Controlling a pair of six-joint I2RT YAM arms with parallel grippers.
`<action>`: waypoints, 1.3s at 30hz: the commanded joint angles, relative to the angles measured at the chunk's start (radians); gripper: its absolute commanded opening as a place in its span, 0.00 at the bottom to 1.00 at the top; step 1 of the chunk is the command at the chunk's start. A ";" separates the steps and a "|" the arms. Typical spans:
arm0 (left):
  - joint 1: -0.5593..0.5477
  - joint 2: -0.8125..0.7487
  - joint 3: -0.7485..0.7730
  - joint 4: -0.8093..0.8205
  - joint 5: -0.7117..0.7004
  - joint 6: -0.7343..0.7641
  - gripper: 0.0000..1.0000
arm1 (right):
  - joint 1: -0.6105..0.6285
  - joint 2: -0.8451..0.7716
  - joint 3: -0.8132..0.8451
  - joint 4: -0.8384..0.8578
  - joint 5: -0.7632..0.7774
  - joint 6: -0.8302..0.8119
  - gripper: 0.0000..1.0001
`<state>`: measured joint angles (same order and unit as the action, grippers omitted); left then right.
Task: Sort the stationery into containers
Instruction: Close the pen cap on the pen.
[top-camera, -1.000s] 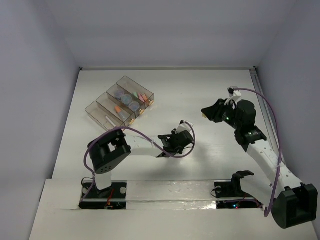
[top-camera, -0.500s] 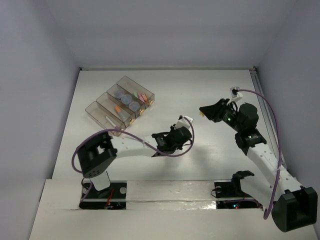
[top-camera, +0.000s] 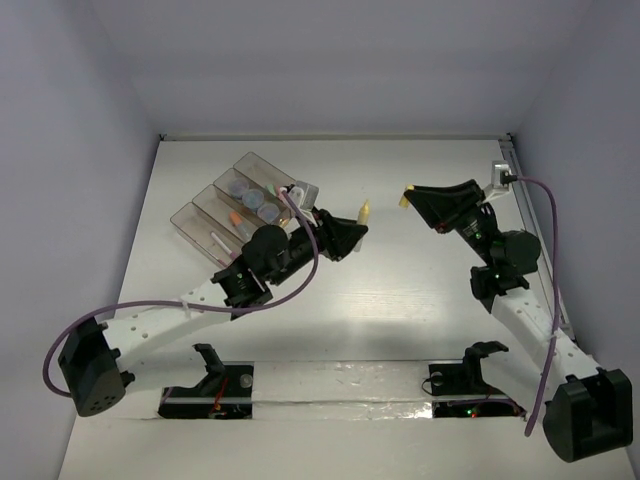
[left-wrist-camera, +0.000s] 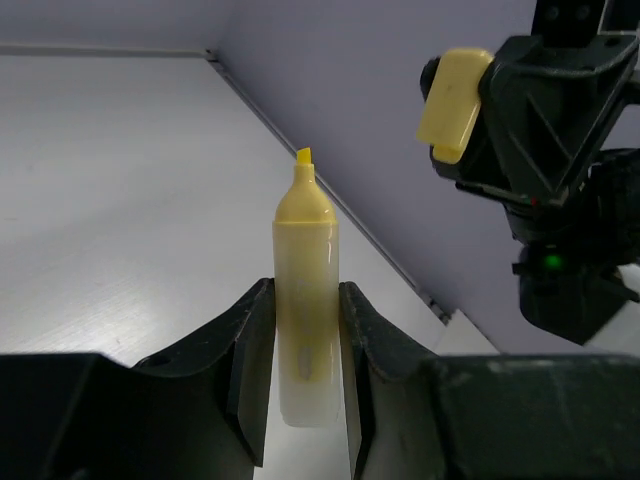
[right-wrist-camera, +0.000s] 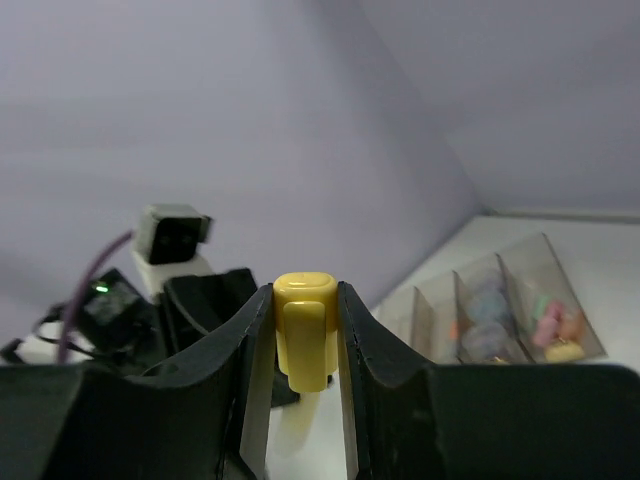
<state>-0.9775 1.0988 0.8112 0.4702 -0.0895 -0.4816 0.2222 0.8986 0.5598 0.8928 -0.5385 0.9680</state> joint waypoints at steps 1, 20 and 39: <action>0.042 -0.017 -0.062 0.169 0.204 -0.118 0.00 | 0.002 0.048 -0.006 0.354 -0.044 0.150 0.00; 0.062 -0.013 -0.149 0.478 0.438 -0.256 0.00 | 0.078 0.200 0.075 0.535 -0.100 0.172 0.00; 0.071 -0.013 -0.136 0.470 0.450 -0.255 0.00 | 0.126 0.207 0.072 0.564 -0.089 0.166 0.00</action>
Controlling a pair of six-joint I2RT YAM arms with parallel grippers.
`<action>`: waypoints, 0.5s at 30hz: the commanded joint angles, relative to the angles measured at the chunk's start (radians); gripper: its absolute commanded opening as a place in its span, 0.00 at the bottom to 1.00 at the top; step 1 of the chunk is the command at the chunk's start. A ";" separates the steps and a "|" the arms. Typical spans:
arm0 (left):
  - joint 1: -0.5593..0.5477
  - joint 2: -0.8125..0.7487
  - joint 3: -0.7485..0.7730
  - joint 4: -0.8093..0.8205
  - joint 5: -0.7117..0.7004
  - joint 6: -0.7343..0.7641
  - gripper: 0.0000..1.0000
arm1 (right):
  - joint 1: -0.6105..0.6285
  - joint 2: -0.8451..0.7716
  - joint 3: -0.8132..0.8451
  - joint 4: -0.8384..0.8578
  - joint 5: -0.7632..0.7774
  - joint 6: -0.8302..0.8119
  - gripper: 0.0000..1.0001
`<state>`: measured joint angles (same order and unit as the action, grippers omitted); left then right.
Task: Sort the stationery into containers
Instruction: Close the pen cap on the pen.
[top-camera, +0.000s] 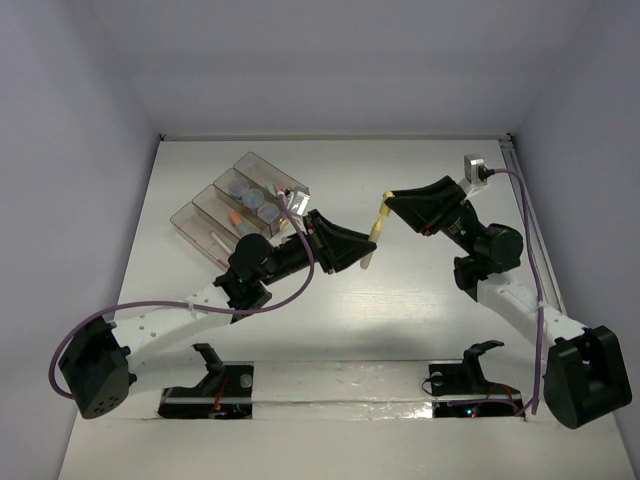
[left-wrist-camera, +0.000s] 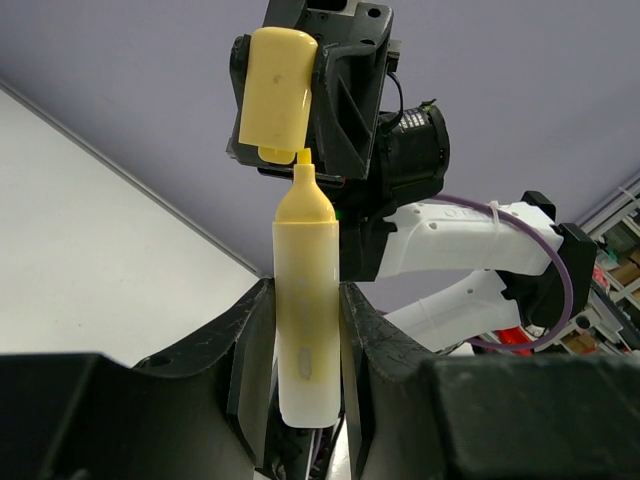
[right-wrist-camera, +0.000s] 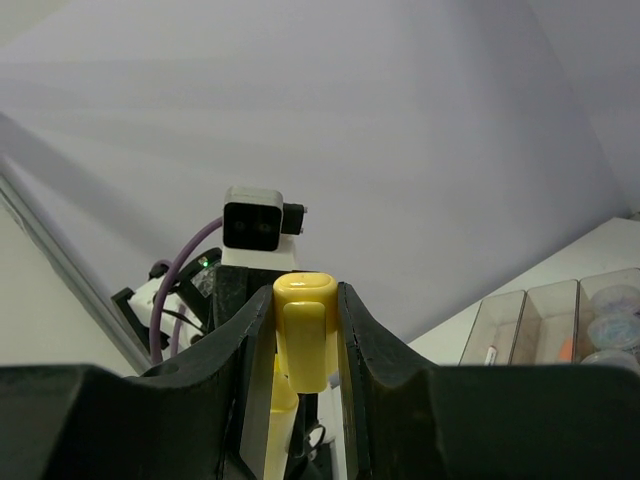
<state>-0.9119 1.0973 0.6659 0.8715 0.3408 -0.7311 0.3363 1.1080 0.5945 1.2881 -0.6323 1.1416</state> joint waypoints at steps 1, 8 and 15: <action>0.005 -0.011 0.009 0.069 0.020 -0.005 0.00 | 0.012 -0.005 0.036 0.168 0.006 -0.009 0.00; 0.005 -0.001 0.004 0.078 0.030 -0.011 0.00 | 0.012 -0.011 0.042 0.157 0.020 -0.019 0.00; 0.005 -0.001 -0.002 0.081 0.033 -0.013 0.00 | 0.012 -0.014 0.047 0.155 0.025 -0.022 0.00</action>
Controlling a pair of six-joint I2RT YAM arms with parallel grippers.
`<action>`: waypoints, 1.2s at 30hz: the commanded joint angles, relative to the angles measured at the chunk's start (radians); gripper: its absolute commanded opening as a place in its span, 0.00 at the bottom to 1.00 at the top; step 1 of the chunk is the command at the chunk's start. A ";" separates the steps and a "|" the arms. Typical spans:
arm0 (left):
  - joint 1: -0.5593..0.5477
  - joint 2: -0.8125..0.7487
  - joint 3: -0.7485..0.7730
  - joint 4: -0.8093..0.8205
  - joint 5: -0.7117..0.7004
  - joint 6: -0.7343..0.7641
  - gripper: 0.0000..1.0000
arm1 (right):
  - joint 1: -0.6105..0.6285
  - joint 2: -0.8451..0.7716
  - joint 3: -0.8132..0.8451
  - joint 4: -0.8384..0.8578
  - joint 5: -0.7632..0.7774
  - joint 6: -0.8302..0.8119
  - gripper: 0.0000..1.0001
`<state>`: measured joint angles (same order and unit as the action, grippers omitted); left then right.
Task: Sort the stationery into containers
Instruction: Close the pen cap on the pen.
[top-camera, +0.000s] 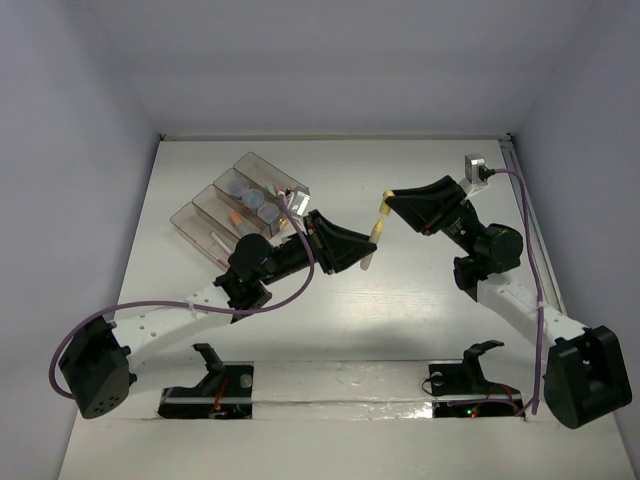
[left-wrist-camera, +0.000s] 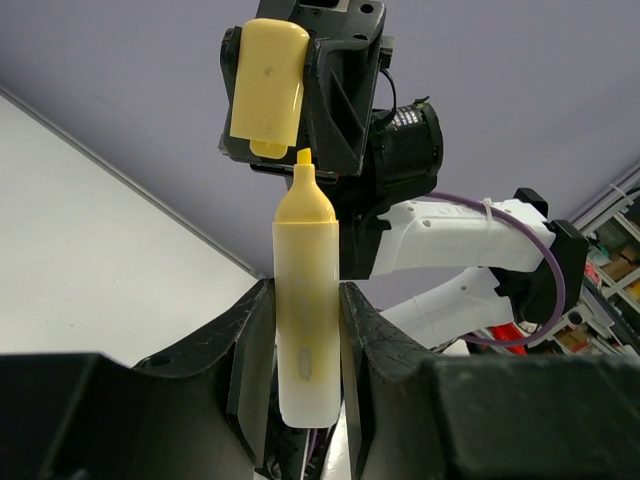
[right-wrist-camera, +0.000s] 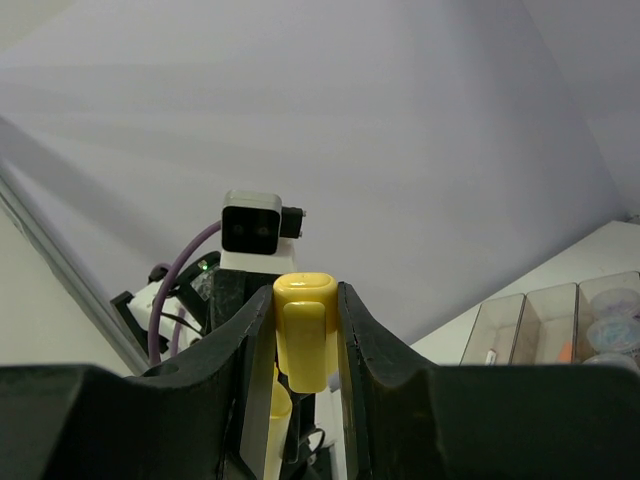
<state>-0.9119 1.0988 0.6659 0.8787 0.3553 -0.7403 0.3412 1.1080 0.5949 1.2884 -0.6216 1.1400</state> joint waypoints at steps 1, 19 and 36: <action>0.005 -0.002 0.000 0.074 0.019 -0.004 0.00 | 0.007 -0.019 0.046 0.155 0.014 -0.020 0.00; 0.015 0.001 0.018 0.074 0.017 0.012 0.00 | 0.025 -0.028 0.054 0.138 0.005 -0.022 0.00; 0.024 -0.017 0.046 0.059 0.014 0.044 0.00 | 0.035 -0.019 0.020 0.130 0.010 -0.045 0.01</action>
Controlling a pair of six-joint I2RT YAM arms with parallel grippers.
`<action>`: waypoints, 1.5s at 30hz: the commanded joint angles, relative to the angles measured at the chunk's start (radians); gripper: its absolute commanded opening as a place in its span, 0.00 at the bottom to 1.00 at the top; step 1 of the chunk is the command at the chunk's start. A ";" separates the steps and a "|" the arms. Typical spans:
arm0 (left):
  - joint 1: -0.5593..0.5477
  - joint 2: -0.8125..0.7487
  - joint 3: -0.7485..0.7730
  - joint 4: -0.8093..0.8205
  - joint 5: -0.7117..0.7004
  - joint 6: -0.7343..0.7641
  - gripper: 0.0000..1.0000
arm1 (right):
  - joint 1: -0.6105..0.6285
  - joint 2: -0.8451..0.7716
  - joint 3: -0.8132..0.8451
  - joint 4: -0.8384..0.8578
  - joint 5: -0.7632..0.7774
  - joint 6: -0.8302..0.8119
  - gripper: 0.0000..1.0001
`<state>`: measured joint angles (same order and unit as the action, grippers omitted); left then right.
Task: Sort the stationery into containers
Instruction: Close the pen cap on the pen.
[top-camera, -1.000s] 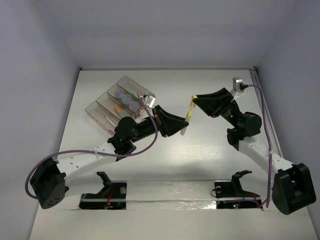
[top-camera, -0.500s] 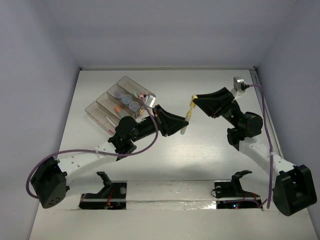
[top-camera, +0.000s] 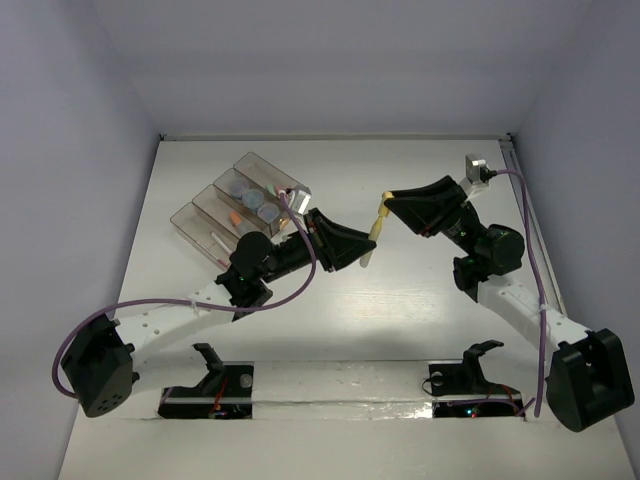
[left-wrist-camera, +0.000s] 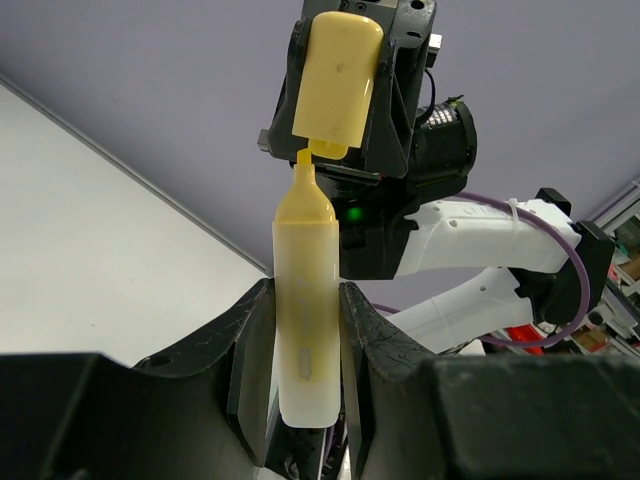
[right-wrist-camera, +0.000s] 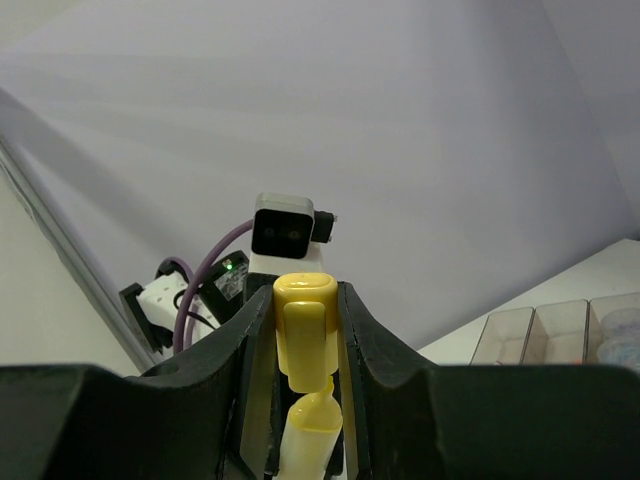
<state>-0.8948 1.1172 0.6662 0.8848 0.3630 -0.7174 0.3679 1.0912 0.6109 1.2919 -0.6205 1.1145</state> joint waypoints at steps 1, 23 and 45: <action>0.007 -0.039 0.046 0.048 0.005 0.024 0.00 | 0.008 -0.005 0.003 0.127 0.007 -0.019 0.01; 0.007 -0.030 0.061 0.075 0.021 0.030 0.00 | 0.017 0.012 -0.007 0.144 0.007 -0.013 0.01; 0.016 -0.030 0.104 0.045 -0.033 0.127 0.00 | 0.045 -0.019 -0.049 0.202 0.018 0.062 0.01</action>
<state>-0.8822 1.1046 0.7029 0.8516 0.3542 -0.6395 0.3965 1.1053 0.5785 1.3025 -0.6052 1.1610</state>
